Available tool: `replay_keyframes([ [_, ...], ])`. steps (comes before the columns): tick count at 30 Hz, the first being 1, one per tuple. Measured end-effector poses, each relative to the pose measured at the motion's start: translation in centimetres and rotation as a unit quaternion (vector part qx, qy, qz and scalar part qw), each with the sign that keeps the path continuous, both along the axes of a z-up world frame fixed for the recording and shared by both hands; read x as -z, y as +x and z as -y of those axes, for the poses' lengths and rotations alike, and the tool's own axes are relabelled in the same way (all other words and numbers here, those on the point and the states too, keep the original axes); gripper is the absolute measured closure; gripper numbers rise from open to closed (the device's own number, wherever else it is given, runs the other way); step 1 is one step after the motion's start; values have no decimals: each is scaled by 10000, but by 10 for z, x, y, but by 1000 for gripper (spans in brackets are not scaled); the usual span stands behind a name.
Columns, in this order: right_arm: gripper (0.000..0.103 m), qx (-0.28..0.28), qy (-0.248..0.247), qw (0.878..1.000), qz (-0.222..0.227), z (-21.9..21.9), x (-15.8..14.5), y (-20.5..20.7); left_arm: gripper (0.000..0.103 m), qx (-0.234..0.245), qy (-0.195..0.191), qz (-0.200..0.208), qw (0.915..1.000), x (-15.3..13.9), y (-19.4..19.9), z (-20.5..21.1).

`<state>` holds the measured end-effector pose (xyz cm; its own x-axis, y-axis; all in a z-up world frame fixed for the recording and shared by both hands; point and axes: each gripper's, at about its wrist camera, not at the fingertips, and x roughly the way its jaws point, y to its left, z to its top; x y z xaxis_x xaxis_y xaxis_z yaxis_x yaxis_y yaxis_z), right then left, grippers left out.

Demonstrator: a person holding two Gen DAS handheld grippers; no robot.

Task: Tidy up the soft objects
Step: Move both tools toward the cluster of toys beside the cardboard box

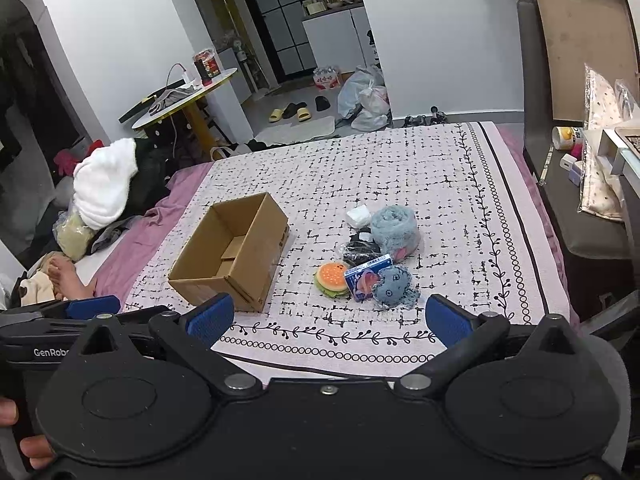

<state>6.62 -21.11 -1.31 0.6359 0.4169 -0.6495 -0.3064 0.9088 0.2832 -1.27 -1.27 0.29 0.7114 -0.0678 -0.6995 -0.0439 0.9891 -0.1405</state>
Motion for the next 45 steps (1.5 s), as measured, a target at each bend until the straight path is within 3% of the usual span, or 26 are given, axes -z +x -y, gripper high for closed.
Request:
replay_keyframes([
  [45,0,56,-117,9999,83,4,0,-2,1,97,-86,91,9999,-3,-4,7],
])
